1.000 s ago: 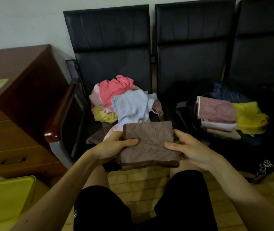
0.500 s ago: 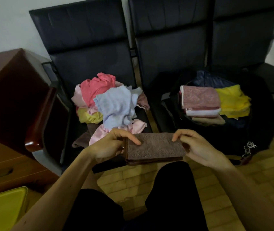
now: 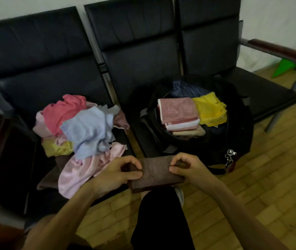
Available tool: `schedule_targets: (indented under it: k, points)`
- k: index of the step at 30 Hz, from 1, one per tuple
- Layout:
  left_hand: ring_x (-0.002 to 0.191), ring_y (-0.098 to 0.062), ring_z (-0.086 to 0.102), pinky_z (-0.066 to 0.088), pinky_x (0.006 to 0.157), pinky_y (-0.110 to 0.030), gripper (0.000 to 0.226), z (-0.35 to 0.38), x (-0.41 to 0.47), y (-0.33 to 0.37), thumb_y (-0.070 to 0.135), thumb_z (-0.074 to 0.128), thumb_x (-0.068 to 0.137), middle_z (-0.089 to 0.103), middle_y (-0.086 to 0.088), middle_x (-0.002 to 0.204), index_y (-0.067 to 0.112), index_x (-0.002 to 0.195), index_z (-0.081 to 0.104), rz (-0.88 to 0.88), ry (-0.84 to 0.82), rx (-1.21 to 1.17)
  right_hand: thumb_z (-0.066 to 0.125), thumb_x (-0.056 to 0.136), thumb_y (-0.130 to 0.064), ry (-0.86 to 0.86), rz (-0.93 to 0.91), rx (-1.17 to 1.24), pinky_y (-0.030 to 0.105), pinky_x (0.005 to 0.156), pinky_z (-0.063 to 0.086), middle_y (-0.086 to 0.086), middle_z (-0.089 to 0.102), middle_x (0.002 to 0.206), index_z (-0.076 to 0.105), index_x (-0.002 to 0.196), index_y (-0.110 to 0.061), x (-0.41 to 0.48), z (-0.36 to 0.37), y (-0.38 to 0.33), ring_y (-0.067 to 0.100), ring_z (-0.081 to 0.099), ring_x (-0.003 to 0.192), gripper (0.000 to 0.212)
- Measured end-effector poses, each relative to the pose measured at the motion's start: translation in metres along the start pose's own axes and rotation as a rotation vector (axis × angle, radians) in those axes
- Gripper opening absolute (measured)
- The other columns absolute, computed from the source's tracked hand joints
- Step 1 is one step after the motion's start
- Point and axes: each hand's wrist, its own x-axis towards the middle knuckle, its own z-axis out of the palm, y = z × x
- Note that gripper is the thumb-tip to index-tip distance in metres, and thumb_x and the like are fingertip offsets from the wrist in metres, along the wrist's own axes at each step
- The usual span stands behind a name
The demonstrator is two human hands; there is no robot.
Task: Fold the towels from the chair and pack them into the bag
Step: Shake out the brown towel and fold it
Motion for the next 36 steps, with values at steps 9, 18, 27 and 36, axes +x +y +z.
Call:
schedule_targets:
  k: [9, 18, 27, 36]
  points:
    - [0.084, -0.004, 0.063, 0.05, 0.072, -0.02, 0.03, 0.049, 0.067, -0.037, 0.005, 0.078, 0.078, 0.061, -0.001, 0.099, 0.025, 0.094, 0.063, 0.0, -0.107, 0.207, 0.085, 0.073, -0.009, 0.094, 0.112, -0.105, 0.023, 0.07, 0.051, 0.001, 0.063, 0.102, 0.066, 0.089, -0.015, -0.011, -0.047, 0.053, 0.005, 0.064, 0.089, 0.025]
    - [0.092, -0.003, 0.059, 0.051, 0.075, -0.023, 0.024, 0.088, 0.164, -0.009, 0.016, 0.073, 0.088, 0.058, 0.011, 0.105, 0.033, 0.095, 0.057, 0.08, -0.121, 0.423, 0.08, 0.079, -0.011, 0.266, 0.091, -0.259, 0.021, 0.066, 0.051, 0.001, 0.064, 0.092, 0.066, 0.087, -0.017, 0.032, -0.126, 0.047, 0.005, 0.062, 0.082, 0.018]
    - [0.091, -0.002, 0.056, 0.05, 0.077, -0.028, 0.022, 0.106, 0.269, -0.005, 0.011, 0.066, 0.089, 0.055, 0.016, 0.099, 0.025, 0.099, 0.055, 0.197, -0.114, 0.568, 0.071, 0.088, -0.016, 0.391, 0.141, -0.373, 0.028, 0.07, 0.055, -0.003, 0.06, 0.097, 0.059, 0.091, -0.025, 0.093, -0.174, 0.062, 0.009, 0.062, 0.088, 0.016]
    - [0.102, -0.019, 0.056, 0.049, 0.085, -0.036, 0.015, 0.109, 0.286, -0.041, 0.027, 0.053, 0.1, 0.056, 0.001, 0.118, 0.028, 0.115, 0.049, 0.182, -0.233, 0.774, 0.064, 0.093, -0.018, 0.241, 0.3, -0.614, 0.027, 0.069, 0.048, -0.006, 0.055, 0.098, 0.053, 0.092, -0.025, 0.123, -0.184, 0.094, 0.011, 0.056, 0.088, 0.014]
